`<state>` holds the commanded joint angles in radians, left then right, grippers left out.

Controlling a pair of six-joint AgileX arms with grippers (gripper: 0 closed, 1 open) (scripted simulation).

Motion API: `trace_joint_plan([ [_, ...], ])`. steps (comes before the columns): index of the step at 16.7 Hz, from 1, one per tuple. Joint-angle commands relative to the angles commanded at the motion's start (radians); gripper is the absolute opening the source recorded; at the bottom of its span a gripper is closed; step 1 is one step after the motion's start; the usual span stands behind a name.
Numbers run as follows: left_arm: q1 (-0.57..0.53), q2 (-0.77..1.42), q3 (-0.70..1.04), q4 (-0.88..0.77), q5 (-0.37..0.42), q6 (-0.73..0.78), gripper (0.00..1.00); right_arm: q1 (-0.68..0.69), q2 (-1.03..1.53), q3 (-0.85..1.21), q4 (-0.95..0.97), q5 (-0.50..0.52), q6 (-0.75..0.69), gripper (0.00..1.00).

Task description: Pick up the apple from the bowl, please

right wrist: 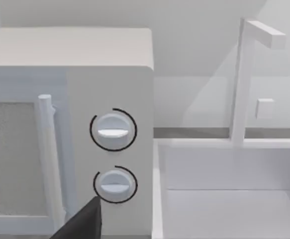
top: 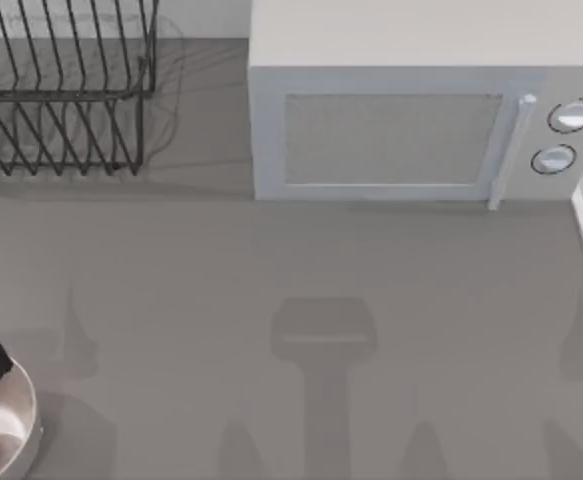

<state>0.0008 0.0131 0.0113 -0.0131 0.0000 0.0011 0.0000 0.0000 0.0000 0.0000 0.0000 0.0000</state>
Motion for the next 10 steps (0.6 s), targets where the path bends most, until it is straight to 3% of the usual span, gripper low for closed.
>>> trace_joint_plan([
  [4, 0.009, 0.152, 0.116, -0.151, 0.000, 0.011, 1.00, 0.000, 0.000, 0.000, 0.000, 0.000, 0.000, 1.00],
  [10, 0.031, 0.623, 0.406, -0.588, 0.001, 0.038, 1.00, 0.000, 0.000, 0.000, 0.000, 0.000, 0.000, 1.00],
])
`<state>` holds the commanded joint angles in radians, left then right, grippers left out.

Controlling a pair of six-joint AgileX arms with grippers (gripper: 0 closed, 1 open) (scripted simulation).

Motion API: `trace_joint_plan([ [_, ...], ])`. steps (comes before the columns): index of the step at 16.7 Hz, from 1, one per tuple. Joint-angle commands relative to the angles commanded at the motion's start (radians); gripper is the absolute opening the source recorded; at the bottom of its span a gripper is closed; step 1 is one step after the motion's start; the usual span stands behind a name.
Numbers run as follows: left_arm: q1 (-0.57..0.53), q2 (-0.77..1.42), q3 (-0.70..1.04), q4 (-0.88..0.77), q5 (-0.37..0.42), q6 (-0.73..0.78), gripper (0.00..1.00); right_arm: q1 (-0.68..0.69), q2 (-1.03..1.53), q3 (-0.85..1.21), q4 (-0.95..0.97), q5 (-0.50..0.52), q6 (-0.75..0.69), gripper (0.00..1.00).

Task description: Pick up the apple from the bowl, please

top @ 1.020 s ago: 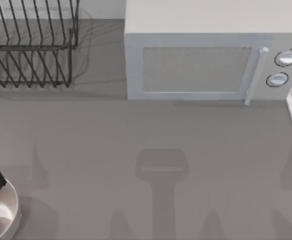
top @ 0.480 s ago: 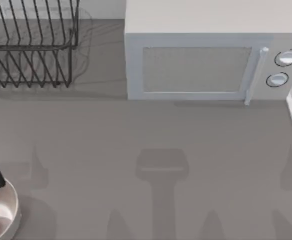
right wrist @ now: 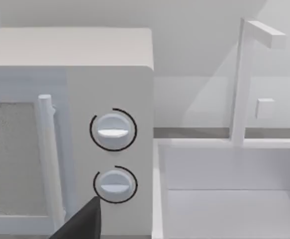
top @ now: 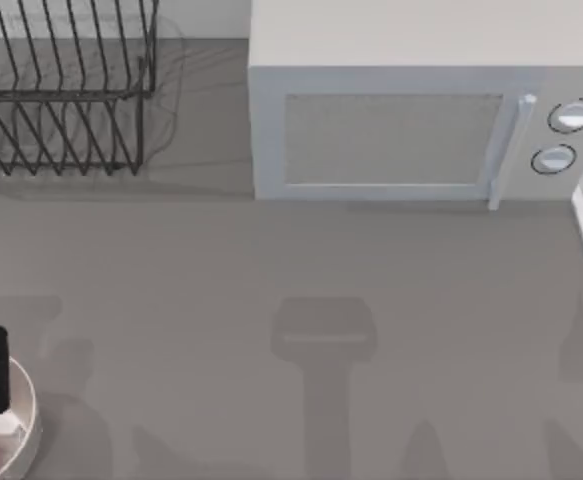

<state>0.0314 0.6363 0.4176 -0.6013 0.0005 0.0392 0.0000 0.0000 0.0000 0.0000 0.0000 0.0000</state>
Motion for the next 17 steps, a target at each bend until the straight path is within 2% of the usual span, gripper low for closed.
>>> trace_joint_plan([
  [4, 0.014, 0.319, 0.189, -0.285, 0.000, 0.018, 1.00, 0.000, 0.000, 0.000, 0.000, 0.000, 0.000, 1.00],
  [8, 0.024, 0.526, 0.321, -0.478, 0.000, 0.030, 1.00, 0.000, 0.000, 0.000, 0.000, 0.000, 0.000, 1.00],
  [11, 0.027, 0.580, 0.361, -0.532, 0.000, 0.034, 1.00, 0.000, 0.000, 0.000, 0.000, 0.000, 0.000, 1.00],
  [17, 0.023, 0.584, 0.347, -0.515, 0.000, 0.034, 1.00, 0.000, 0.000, 0.000, 0.000, 0.000, 0.000, 1.00],
])
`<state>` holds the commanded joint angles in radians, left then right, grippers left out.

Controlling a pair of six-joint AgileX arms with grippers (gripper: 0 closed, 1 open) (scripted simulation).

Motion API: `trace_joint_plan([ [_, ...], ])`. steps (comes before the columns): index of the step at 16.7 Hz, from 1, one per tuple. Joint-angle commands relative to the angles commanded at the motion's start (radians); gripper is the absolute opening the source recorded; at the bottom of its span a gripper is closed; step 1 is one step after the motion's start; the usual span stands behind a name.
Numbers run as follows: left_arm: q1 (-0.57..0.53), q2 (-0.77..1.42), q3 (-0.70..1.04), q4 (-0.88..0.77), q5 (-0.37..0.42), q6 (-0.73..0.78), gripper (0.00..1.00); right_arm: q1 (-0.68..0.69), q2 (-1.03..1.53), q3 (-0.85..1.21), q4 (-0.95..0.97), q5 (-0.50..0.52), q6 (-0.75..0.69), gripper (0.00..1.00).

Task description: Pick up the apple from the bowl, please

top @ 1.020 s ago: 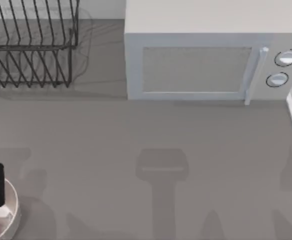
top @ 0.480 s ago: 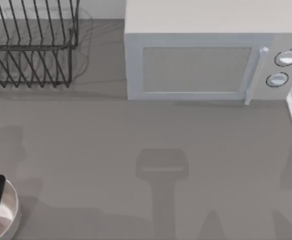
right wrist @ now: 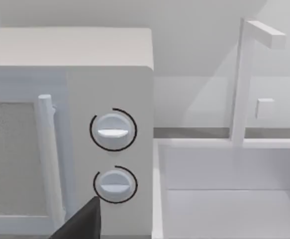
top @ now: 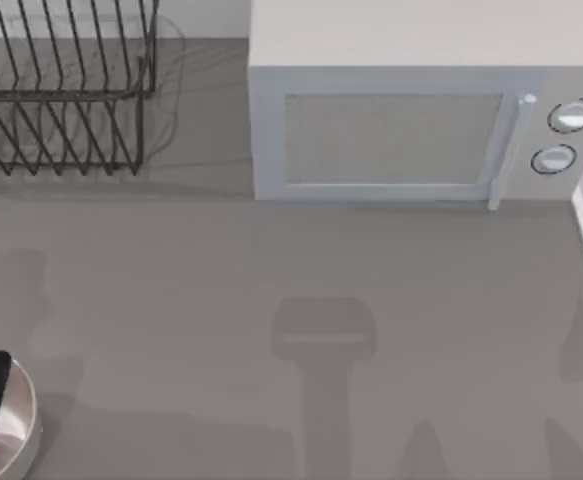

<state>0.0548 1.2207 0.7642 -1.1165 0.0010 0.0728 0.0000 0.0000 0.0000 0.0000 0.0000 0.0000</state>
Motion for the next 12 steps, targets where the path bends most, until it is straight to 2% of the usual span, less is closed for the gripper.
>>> trace_joint_plan([
  [3, 0.002, 0.050, -0.060, 0.100, 0.000, 0.002, 1.00, 0.000, 0.000, 0.000, 0.000, 0.000, 0.000, 1.00],
  [9, 0.008, 0.193, -0.235, 0.452, -0.001, 0.008, 1.00, 0.000, 0.000, 0.000, 0.000, 0.000, 0.000, 1.00],
  [12, 0.009, 0.235, -0.287, 0.526, -0.001, 0.009, 1.00, 0.000, 0.000, 0.000, 0.000, 0.000, 0.000, 1.00],
])
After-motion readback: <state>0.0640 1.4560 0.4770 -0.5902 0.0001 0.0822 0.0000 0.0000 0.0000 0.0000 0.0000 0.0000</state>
